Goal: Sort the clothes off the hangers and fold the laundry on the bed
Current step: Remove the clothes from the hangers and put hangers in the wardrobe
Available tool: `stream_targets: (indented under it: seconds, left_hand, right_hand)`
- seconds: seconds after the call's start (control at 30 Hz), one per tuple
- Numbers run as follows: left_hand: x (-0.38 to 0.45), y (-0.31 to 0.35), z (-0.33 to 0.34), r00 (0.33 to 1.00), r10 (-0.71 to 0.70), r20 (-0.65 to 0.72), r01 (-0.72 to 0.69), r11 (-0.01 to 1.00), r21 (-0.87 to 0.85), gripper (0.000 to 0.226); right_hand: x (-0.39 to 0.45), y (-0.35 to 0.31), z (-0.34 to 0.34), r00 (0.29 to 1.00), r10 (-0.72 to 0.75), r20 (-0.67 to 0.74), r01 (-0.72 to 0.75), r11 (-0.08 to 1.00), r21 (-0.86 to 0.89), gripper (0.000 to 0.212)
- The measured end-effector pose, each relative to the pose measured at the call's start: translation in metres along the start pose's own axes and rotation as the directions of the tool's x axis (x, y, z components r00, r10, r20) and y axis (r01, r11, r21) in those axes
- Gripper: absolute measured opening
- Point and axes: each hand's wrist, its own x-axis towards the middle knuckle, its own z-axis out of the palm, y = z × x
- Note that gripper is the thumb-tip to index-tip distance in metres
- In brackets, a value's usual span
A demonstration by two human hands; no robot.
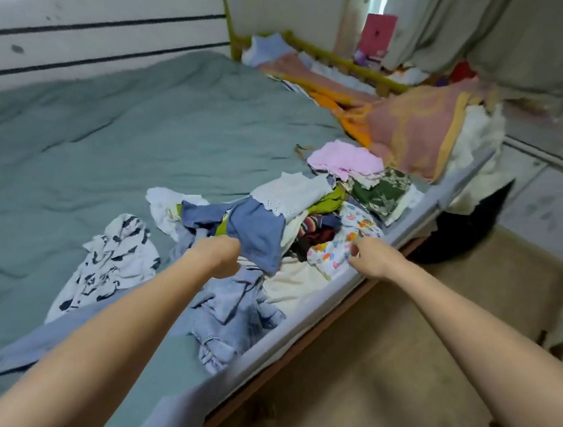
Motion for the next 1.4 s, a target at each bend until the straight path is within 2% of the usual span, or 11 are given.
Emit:
stream_targets:
  seconds: [0.17,0.3,0.4,0.63,0.87,0.97,1.17,1.4]
  left_hand:
    - [0.079,-0.024,-0.024,0.996,-0.083,0.022,0.085,0.994,-0.067,0.025]
    - [0.133,-0.029,-0.064,0.991,-0.131,0.016,0.132,0.985,-0.108,0.026]
    - [0.173,-0.026,-0.081,0.988,-0.156,0.018,0.157,0.979,-0.131,0.025]
    - [0.269,-0.004,-0.108,0.955,-0.295,0.016,0.29,0.928,-0.234,0.025]
    - [0.326,0.04,-0.123,0.914,-0.394,0.097,0.404,0.856,-0.322,0.034]
    - [0.342,0.05,-0.129,0.902,-0.422,0.095,0.427,0.834,-0.35,0.037]
    - [0.387,0.059,-0.136,0.902,-0.41,0.138,0.428,0.801,-0.418,0.037]
    - [0.501,0.109,-0.145,0.873,-0.449,0.191,0.476,0.698,-0.535,0.039]
  right_hand:
    - [0.089,0.023,-0.031,0.998,-0.027,0.05,0.029,0.999,-0.029,0.02]
    - [0.153,0.043,-0.065,0.998,-0.061,0.007,0.061,0.998,-0.026,0.021]
    - [0.202,0.061,-0.083,0.996,-0.082,0.038,0.083,0.996,-0.026,0.013]
    - [0.343,0.105,-0.129,0.968,-0.234,0.095,0.24,0.969,-0.054,0.013]
    - [0.47,0.152,-0.18,0.92,-0.364,0.149,0.378,0.922,-0.085,0.014]
    - [0.503,0.166,-0.186,0.909,-0.389,0.148,0.405,0.909,-0.096,0.011]
    - [0.542,0.206,-0.176,0.924,-0.339,0.178,0.361,0.926,-0.108,0.024]
    - [0.638,0.242,-0.178,0.91,-0.364,0.198,0.397,0.903,-0.164,0.027]
